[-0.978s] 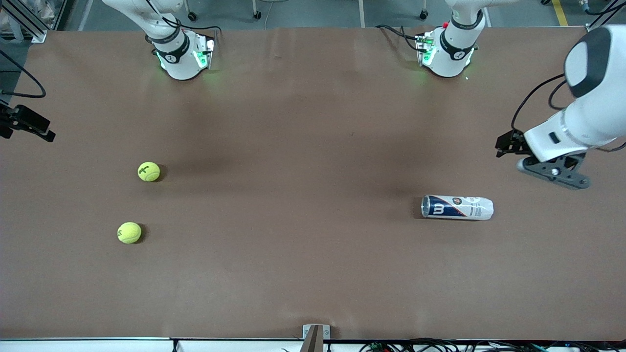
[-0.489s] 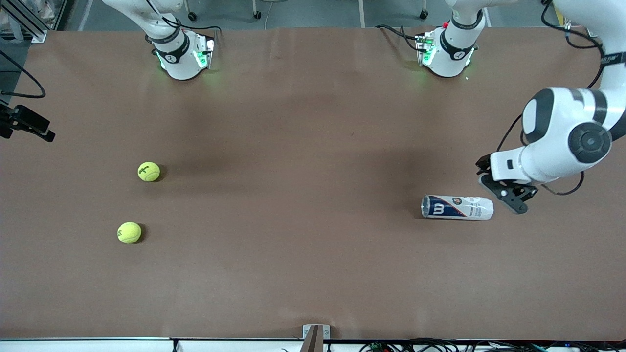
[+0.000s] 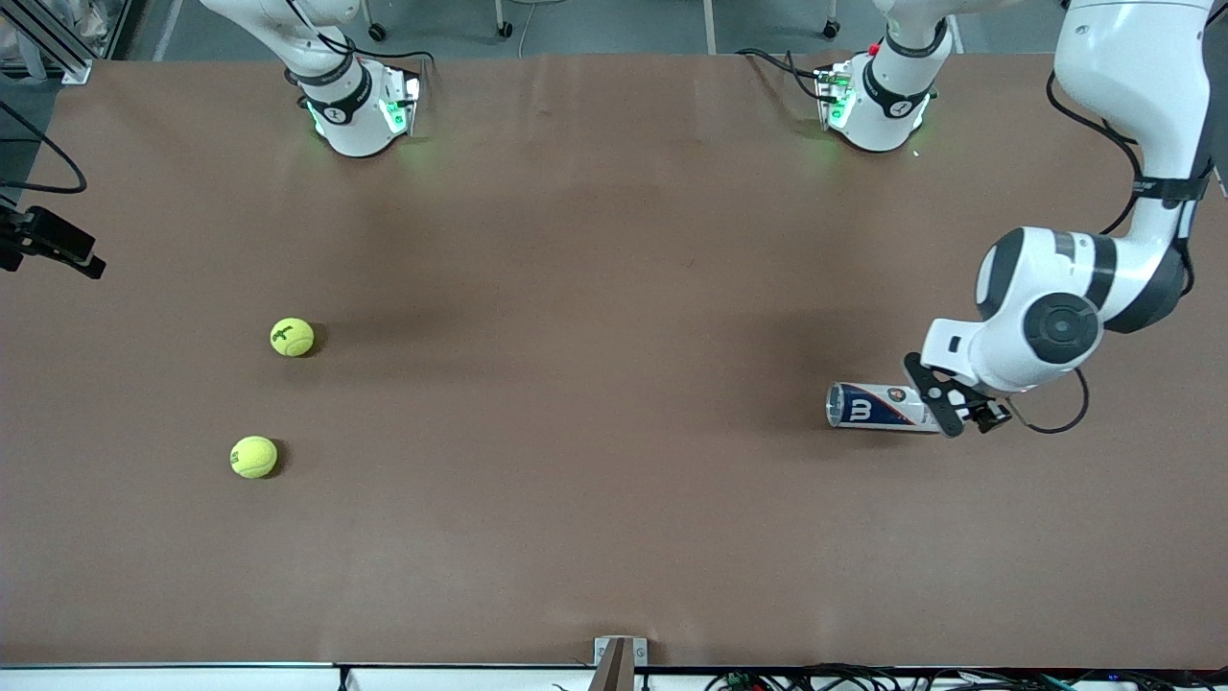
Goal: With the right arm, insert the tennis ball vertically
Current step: 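Grasp the Wilson can with the left gripper and lift it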
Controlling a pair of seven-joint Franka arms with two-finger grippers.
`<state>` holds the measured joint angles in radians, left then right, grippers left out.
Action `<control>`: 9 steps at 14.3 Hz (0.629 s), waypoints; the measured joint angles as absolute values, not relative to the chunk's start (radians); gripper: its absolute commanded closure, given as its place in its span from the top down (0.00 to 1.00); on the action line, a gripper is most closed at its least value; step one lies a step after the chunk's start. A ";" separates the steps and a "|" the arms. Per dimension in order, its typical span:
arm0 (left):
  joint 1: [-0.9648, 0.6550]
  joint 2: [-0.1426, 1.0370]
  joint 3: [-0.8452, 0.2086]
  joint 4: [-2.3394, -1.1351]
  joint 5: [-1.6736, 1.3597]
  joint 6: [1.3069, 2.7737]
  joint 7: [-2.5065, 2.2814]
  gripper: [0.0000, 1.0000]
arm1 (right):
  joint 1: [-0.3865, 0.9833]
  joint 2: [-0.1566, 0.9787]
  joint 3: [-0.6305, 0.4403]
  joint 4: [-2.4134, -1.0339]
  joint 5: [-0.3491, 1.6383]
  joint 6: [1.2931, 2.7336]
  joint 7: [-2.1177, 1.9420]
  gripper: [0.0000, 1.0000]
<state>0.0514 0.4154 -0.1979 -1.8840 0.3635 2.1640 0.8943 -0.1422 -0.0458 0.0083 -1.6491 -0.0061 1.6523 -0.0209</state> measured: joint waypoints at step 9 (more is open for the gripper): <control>0.005 0.456 -0.198 -1.883 0.493 2.196 0.890 1.00 | -0.143 -0.046 0.008 -1.669 -0.006 1.656 -0.021 1.00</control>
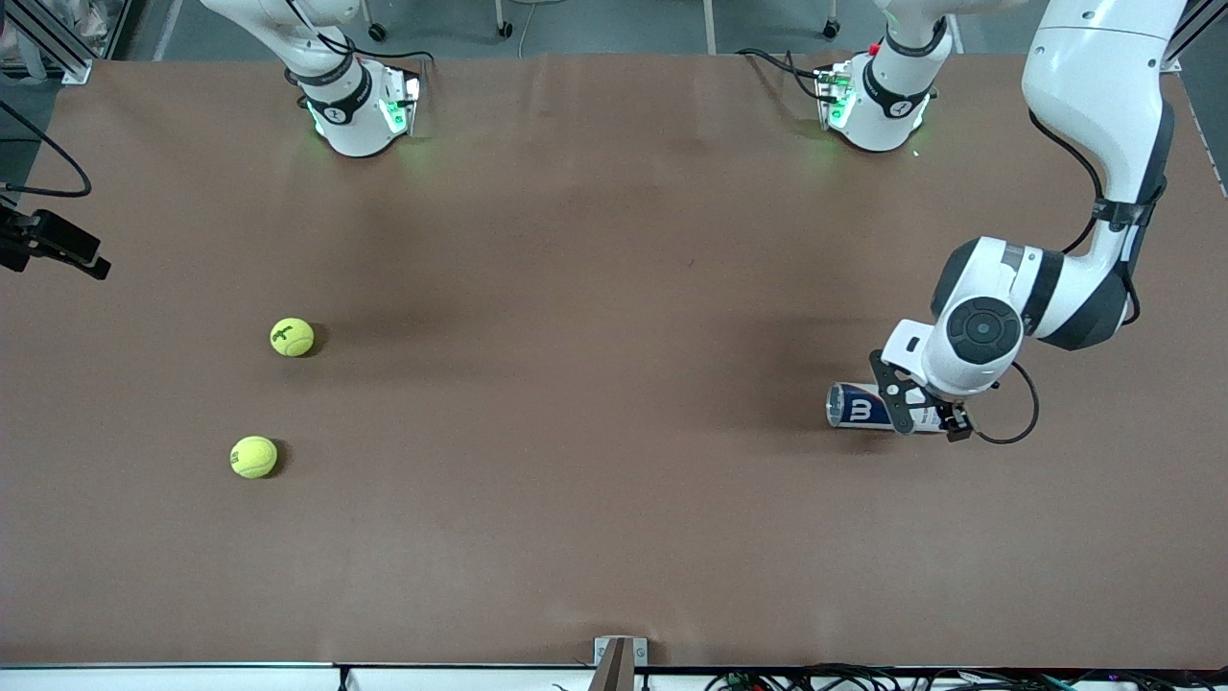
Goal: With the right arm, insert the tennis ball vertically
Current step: 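Raise the can with the left gripper while the right gripper reaches a ball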
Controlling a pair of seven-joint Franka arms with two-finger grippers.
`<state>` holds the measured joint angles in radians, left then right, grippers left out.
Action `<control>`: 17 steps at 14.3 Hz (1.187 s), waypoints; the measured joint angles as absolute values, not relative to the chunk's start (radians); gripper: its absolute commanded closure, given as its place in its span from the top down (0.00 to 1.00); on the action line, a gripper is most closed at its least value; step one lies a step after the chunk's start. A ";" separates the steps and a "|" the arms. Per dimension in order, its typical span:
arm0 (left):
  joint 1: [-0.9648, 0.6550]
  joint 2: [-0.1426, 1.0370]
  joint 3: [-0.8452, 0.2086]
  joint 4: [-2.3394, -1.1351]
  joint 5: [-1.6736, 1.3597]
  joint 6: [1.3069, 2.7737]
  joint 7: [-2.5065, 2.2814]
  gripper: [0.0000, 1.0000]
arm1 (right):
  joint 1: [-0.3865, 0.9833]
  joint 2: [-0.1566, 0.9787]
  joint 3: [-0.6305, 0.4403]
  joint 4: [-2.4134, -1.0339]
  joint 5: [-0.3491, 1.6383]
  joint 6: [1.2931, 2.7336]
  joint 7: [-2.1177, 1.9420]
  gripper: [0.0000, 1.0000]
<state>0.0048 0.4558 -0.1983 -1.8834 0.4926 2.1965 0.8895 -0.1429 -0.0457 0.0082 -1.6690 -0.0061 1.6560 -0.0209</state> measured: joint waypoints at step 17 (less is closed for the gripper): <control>-0.059 0.571 -0.198 -1.863 0.722 2.195 0.670 1.00 | -0.145 0.150 0.013 -2.103 -0.006 2.032 -0.021 1.00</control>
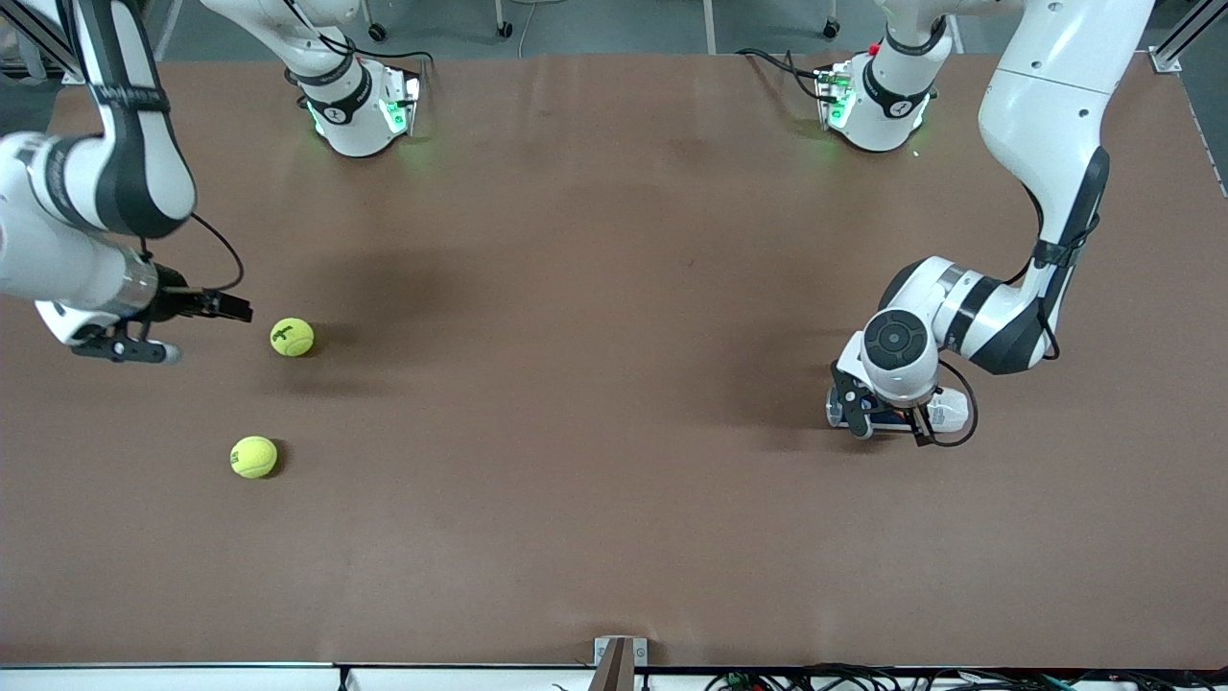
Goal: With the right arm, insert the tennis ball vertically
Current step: 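Raise the can with the left gripper while the right gripper reaches a ball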
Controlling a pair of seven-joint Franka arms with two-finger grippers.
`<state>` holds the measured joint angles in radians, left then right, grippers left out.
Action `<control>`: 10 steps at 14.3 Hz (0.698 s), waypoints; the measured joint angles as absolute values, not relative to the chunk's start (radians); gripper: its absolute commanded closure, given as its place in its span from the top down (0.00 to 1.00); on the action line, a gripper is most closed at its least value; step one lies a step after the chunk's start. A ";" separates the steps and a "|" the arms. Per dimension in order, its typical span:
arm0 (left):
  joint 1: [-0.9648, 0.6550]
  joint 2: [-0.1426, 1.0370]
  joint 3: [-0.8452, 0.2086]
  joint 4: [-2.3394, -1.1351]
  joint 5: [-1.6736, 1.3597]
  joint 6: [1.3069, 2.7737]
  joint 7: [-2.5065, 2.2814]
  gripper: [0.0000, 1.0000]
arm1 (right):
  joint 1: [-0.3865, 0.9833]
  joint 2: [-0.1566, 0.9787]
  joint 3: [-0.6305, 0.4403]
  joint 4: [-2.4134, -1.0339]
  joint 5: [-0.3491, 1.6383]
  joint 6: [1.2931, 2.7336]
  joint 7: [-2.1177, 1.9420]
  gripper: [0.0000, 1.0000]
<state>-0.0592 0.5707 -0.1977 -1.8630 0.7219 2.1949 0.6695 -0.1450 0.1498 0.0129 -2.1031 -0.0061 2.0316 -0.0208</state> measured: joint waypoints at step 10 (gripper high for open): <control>-0.082 0.622 -0.198 -1.860 0.815 2.195 0.588 0.96 | -0.124 0.328 0.014 -2.095 -0.006 2.111 -0.015 1.00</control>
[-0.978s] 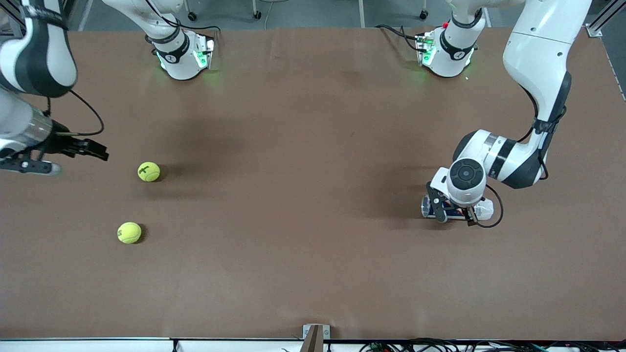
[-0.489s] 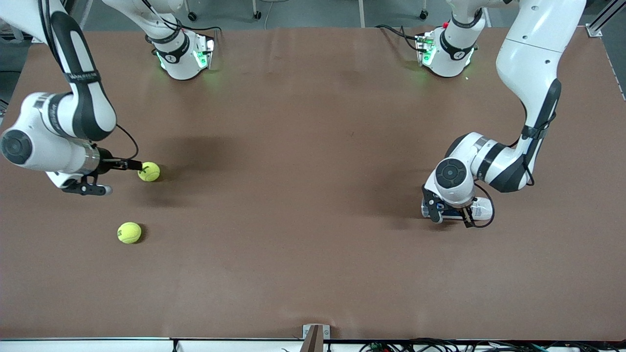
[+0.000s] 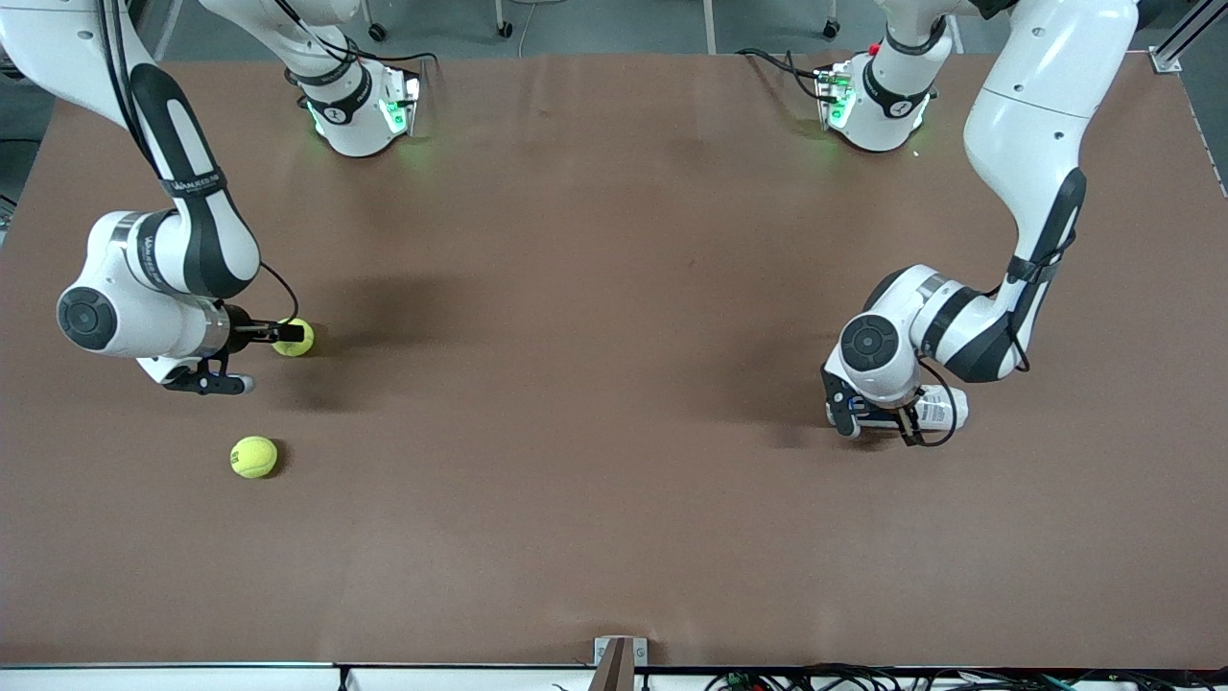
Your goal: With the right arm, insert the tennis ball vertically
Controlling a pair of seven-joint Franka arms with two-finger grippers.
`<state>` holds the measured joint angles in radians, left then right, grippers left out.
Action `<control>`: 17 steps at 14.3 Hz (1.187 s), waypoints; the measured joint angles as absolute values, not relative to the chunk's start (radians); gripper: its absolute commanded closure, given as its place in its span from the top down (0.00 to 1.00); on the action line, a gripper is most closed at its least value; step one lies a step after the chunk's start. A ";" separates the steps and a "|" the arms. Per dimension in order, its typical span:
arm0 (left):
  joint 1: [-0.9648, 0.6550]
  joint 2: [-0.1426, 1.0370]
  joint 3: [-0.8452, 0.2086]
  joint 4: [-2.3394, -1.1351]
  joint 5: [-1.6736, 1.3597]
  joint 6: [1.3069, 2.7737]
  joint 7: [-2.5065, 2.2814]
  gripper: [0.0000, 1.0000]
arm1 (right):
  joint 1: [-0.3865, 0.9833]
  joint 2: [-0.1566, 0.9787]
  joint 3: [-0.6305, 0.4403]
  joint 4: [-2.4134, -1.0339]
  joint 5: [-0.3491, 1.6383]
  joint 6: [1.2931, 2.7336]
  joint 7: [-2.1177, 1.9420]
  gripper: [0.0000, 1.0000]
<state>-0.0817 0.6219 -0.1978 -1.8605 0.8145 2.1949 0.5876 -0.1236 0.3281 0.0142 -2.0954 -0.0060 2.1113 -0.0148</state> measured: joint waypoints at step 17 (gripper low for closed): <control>-0.098 0.630 -0.279 -1.803 0.846 2.197 0.576 0.72 | -0.133 0.410 0.013 -2.092 -0.006 2.125 -0.015 0.77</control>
<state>-0.0978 0.6299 -0.2792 -1.8027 0.8463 2.1965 0.5761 -0.1333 0.4101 0.0127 -2.0921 -0.0060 2.1251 -0.0145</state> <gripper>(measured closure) 0.278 0.220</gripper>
